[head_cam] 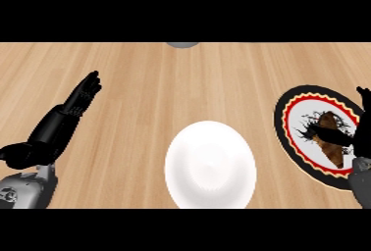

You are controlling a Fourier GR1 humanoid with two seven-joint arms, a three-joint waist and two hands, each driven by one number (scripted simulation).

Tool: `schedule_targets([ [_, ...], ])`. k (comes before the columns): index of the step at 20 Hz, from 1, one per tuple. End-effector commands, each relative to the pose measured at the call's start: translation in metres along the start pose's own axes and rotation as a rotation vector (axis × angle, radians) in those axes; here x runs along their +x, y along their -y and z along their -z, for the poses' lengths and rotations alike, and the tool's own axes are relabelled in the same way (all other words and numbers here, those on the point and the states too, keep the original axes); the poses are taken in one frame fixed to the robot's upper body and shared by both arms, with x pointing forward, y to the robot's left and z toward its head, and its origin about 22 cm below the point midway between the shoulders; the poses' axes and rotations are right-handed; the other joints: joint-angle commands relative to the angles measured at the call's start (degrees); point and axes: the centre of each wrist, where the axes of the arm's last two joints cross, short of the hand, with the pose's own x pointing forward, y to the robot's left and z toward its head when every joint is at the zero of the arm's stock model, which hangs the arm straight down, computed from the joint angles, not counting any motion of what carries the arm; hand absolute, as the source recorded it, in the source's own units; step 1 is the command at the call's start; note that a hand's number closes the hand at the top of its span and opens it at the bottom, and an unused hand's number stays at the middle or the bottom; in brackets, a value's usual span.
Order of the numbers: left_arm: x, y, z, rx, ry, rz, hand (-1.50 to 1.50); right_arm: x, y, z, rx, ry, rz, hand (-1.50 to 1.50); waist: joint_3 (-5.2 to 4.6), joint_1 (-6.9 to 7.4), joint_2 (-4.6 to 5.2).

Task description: Pick the croissant from the plate and place it in the plate

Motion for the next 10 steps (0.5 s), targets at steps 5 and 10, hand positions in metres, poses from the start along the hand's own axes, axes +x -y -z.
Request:
schedule_targets([
  [5,0.004,-0.002,-0.01,0.004,-0.009,-0.01,0.0,0.016,0.024,-0.019,-0.013,0.045,0.466,-1.5,0.11,-0.83,-0.38],
  [10,-0.014,-0.004,-0.012,0.019,0.005,-0.001,0.0,-0.006,0.047,-0.038,-0.009,-0.002,0.711,-1.5,0.08,-1.81,-0.22],
])
